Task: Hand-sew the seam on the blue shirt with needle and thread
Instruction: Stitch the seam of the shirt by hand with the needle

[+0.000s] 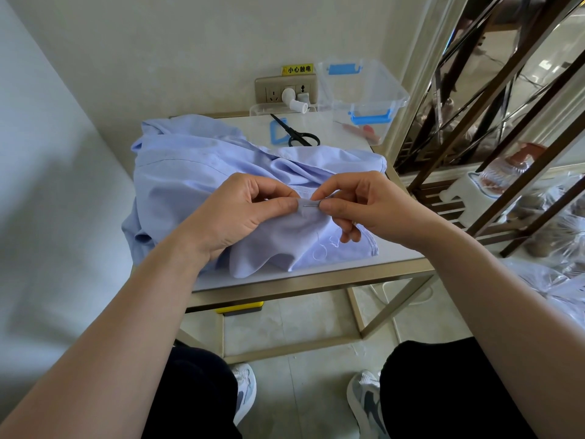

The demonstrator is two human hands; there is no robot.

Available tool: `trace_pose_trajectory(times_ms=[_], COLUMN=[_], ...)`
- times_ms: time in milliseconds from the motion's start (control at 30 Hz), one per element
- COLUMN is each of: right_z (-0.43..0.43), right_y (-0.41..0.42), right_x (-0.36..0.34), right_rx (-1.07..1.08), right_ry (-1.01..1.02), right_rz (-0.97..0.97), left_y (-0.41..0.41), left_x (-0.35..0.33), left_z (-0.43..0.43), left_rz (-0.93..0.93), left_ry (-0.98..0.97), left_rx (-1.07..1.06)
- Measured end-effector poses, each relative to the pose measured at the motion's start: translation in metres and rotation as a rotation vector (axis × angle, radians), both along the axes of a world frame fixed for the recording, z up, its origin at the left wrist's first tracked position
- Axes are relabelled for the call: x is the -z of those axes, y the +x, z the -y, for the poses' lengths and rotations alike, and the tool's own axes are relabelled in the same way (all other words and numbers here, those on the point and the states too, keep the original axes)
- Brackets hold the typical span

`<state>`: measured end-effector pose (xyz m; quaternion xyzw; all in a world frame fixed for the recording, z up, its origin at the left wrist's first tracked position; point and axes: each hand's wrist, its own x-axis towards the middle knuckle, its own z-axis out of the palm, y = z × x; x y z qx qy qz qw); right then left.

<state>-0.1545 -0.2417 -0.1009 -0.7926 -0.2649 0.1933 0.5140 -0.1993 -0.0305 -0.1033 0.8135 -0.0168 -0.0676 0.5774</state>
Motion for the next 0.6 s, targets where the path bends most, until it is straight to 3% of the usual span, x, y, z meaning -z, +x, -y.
trace_pose_trajectory(times_ms=[600], right_z=[-0.010], right_y=[-0.008], right_x=[0.007], right_rx=[-0.037], right_ry=[0.106], right_rz=[-0.065], left_y=[-0.004], left_x=[0.000], left_z=[0.003], left_rz=[-0.086], left_ry=[-0.130], left_rx=[0.091])
